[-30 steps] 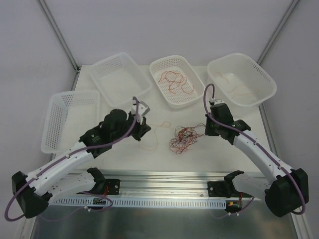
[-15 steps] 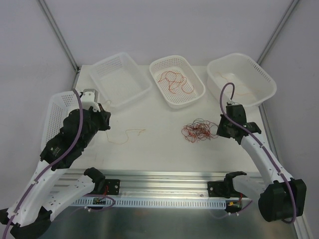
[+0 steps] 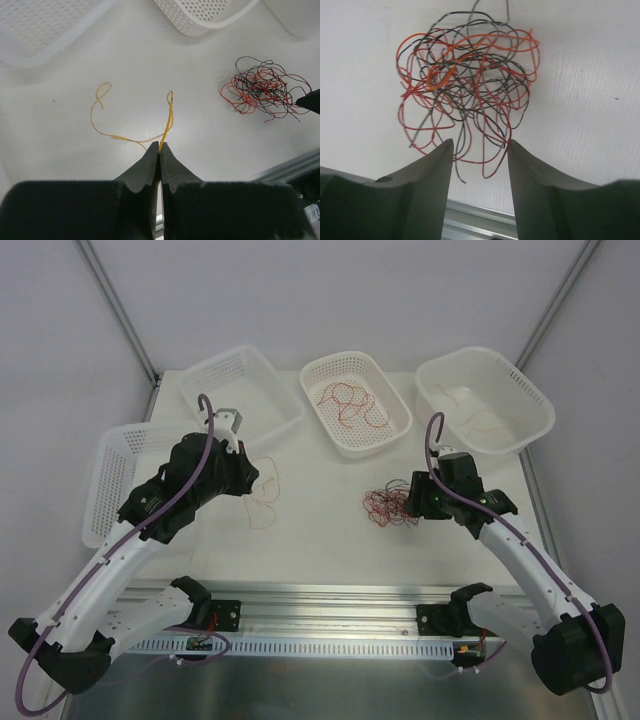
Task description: Untangle the cables
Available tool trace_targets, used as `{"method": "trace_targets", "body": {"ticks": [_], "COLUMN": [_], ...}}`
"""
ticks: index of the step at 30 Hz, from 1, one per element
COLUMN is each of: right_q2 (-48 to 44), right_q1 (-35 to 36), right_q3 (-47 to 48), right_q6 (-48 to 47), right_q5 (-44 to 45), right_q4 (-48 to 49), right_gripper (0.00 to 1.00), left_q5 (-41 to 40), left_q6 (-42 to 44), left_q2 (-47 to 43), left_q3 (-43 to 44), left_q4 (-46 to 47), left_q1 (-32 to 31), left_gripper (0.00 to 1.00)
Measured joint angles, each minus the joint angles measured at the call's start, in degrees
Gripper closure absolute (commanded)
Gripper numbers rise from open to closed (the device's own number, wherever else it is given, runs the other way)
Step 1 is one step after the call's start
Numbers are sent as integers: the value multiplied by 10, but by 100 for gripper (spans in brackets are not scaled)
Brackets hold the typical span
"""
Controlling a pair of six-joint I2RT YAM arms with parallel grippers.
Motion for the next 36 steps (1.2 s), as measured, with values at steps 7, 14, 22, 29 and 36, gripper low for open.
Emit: {"method": "trace_targets", "body": {"ticks": [7, 14, 22, 29, 36], "right_q2": [-90, -141, -63, 49, 127], "right_q1": [104, 182, 335, 374, 409], "right_q3": [28, 37, 9, 4, 5], "right_q6": [-18, -27, -30, -29, -29], "right_q5": [11, -23, -56, -83, -109], "right_q4": [5, 84, 261, 392, 450], "right_gripper": [20, 17, 17, 20, 51], "left_q5": [44, 57, 55, 46, 31], "left_q6": [-67, -143, -229, -282, -310], "left_q2": [43, 71, 85, 86, 82], "left_q3": [1, 1, 1, 0, -10], "left_q4": [31, 53, 76, 95, 105], "left_q1": [0, -9, -46, -64, -65], "left_gripper": [100, 100, 100, 100, 100]}}
